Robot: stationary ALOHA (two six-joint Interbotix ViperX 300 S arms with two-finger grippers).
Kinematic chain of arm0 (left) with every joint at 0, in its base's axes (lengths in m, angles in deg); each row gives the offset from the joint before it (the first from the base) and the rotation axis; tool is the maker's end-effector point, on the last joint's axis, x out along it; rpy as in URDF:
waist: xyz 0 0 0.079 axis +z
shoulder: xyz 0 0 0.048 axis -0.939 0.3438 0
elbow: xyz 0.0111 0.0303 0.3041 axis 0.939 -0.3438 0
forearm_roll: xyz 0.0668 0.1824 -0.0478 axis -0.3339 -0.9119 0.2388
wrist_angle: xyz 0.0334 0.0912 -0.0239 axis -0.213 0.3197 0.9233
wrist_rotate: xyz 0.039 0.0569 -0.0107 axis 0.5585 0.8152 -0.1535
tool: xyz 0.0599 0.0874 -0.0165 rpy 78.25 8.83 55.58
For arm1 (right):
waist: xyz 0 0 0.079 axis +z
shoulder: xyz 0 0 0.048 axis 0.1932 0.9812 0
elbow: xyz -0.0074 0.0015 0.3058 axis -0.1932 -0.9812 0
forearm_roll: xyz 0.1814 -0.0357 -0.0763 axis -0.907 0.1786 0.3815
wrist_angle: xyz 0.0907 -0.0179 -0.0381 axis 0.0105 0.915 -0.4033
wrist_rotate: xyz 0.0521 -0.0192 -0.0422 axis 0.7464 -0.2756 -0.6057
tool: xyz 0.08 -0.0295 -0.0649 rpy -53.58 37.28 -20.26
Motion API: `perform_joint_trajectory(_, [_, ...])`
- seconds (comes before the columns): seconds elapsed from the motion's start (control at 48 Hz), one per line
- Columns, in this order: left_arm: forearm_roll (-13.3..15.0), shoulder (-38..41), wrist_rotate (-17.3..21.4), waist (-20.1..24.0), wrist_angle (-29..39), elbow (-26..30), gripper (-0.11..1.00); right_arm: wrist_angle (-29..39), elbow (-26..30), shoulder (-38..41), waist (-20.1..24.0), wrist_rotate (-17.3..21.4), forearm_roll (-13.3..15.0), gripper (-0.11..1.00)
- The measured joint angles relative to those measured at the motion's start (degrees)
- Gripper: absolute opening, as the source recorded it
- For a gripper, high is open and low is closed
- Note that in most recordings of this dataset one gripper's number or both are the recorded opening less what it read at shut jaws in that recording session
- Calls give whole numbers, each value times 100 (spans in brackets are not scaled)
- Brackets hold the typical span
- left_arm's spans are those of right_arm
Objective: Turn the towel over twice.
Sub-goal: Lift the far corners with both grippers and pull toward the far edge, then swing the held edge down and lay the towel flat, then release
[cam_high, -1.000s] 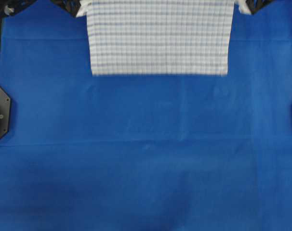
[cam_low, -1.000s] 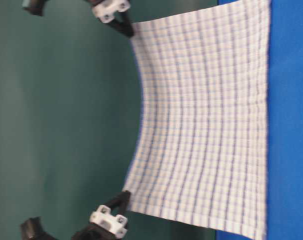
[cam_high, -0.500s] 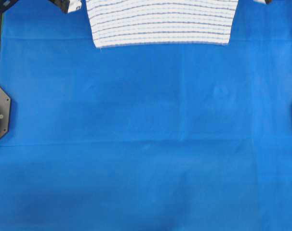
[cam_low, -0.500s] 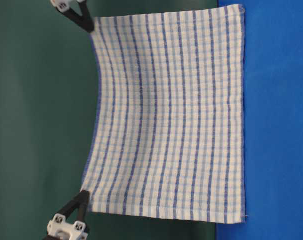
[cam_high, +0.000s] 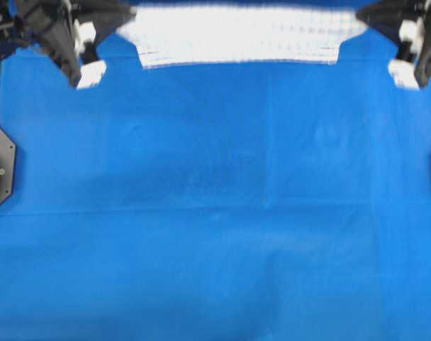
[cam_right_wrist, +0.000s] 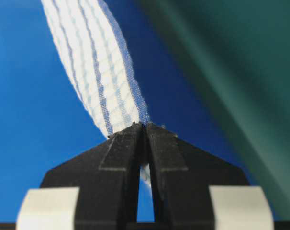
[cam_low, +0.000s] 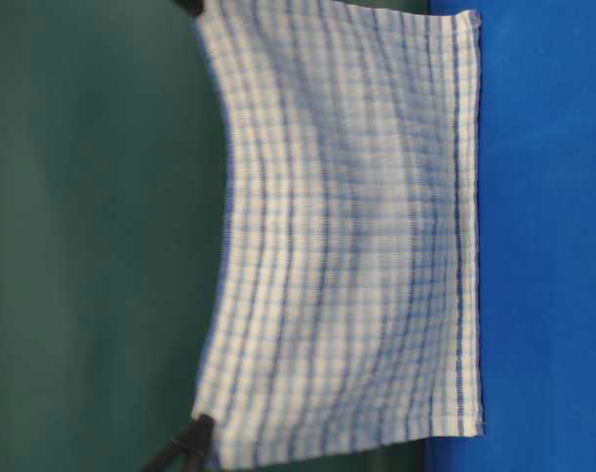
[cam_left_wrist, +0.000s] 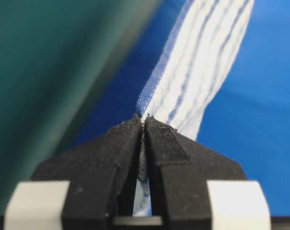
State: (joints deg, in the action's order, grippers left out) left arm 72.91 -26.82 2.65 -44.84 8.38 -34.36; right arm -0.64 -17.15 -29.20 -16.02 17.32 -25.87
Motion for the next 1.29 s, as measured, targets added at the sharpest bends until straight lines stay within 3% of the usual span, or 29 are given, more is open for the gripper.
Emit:
perform_joint_trajectory(0.229, [0, 88, -334, -747, 35, -677, 1, -141, -721, -18, 738, 703, -9, 5])
perform_joint_trajectory(0.521, [9, 984, -1002, -1485, -1099, -1301, 1, -1063, -1450, 703, 1582, 1670, -9, 5])
perform_joint_trajectory(0.833, [9, 2057, -1521, -2250, -1301, -1248, 1, -1600, -1521, 1723, 2514, 2399, -18, 5])
perform_joint_trajectory(1.02, [9, 2241, -1872, -2760, -1310, -1169, 1, -1767, -1494, 2197, 3120, 2874, -18, 5])
perform_joint_trajectory(1.291, [9, 2285, -1916, -3173, -1318, -1143, 1, -1793, -1371, 2496, 3630, 3243, -18, 5])
